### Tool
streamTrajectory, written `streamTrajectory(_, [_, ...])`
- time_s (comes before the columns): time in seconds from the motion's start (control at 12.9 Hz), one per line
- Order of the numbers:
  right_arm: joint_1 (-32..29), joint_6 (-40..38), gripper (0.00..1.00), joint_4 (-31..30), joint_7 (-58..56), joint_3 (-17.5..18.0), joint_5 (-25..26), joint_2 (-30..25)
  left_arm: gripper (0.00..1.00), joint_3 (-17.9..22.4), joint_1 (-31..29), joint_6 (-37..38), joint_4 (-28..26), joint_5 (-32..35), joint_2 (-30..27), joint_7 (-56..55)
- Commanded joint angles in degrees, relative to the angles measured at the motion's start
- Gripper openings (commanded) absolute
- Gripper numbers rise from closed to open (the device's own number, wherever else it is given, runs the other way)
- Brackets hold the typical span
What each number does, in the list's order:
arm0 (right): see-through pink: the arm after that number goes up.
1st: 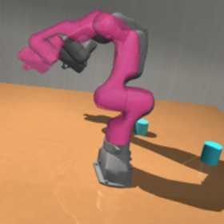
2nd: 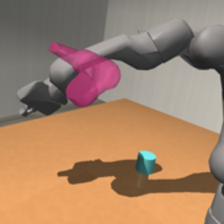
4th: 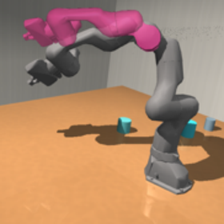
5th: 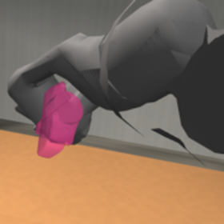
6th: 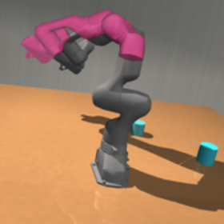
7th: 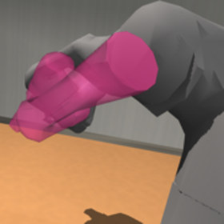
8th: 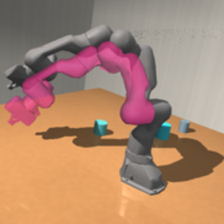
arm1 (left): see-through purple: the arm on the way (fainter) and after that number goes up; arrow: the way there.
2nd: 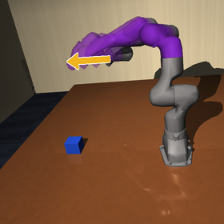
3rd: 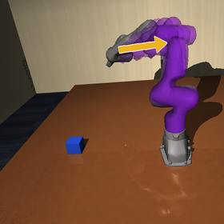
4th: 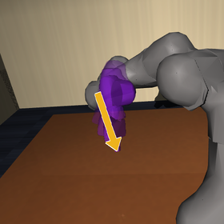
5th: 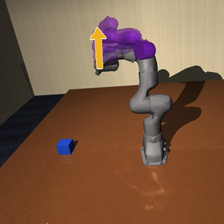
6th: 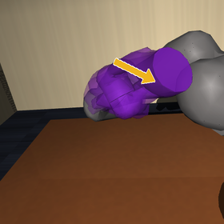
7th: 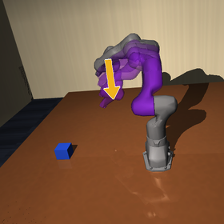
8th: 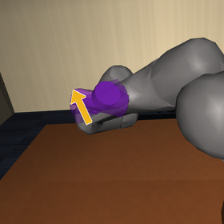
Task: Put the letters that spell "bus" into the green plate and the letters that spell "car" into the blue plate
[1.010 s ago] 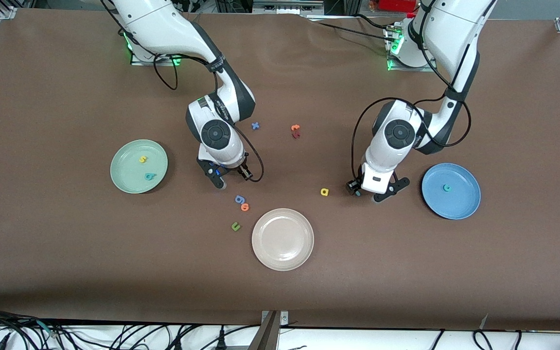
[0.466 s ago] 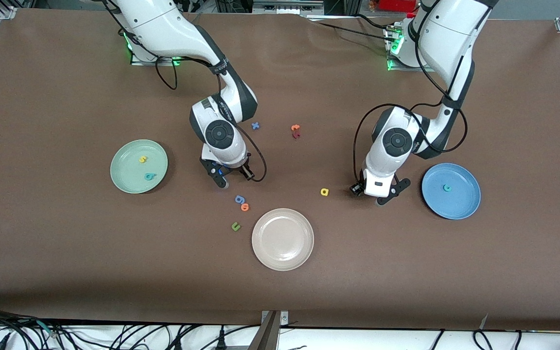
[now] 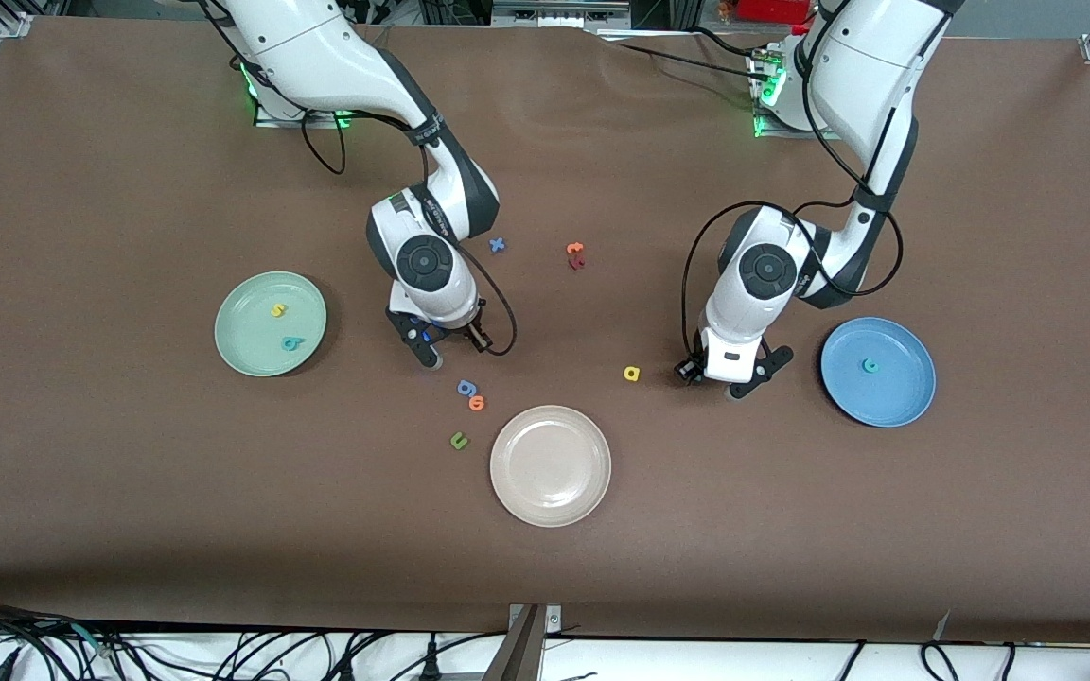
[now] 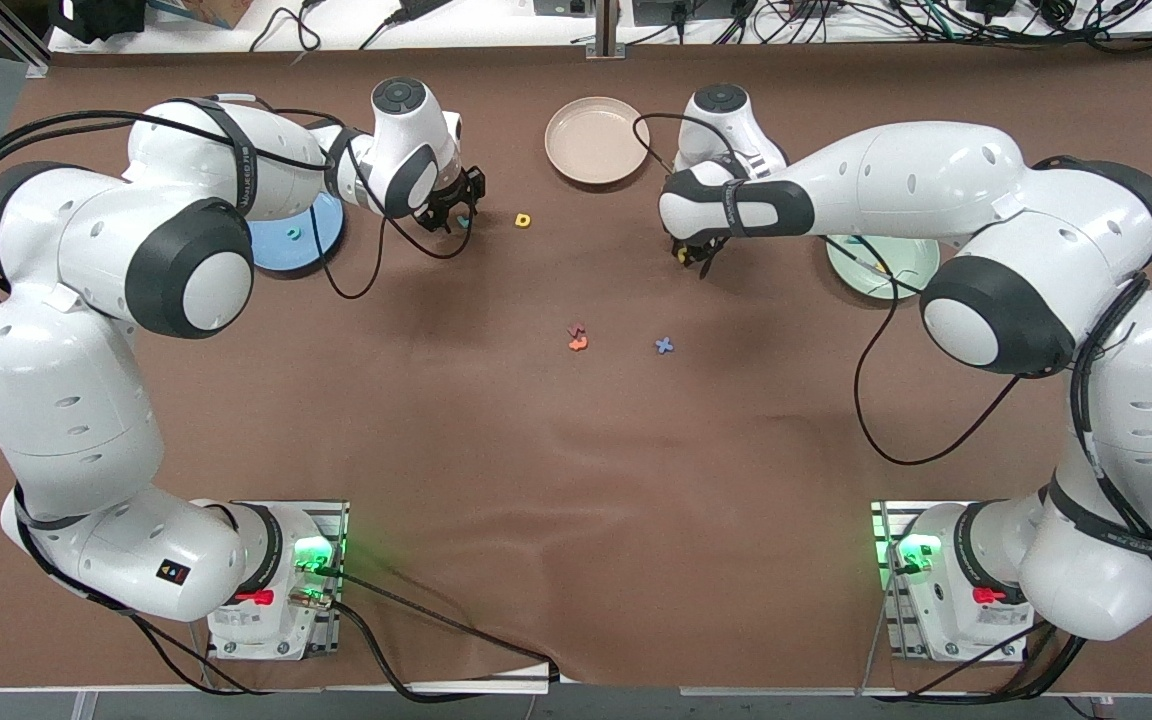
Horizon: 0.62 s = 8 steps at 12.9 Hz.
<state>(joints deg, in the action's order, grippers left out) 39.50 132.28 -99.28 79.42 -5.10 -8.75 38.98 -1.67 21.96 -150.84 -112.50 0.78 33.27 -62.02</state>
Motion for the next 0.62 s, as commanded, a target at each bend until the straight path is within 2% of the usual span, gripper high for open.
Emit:
streamTrajectory(0.0, [0.49,-8.59,0.12,-0.04,-9.42,-4.29,-0.04,-3.98,0.61,0.88,1.5,-0.59,1.23,-0.51,1.71,-0.29])
streamTrajectory(0.16, [0.49,-16.06,0.12,-0.12,-20.48,-9.03,-0.12,-5.57,0.61,0.97,1.85,-0.59,2.11,-0.51,2.5,-0.21])
streamTrajectory(0.31, [0.49,-20.12,0.12,-0.73,-31.64,-15.17,-0.04,-6.11,0.6,0.97,2.03,-0.59,2.11,-0.42,2.5,-0.21])
streamTrajectory(0.39, [0.49,-20.66,0.12,-1.52,-37.88,-18.69,-0.12,-6.19,0.58,0.97,2.03,-0.59,2.11,-0.42,2.5,0.23])
streamTrajectory(0.54, [0.4,-21.97,0.13,-2.41,-45.56,-22.66,-0.12,-7.16,0.46,1.06,2.03,-0.59,2.11,1.15,2.5,0.5])
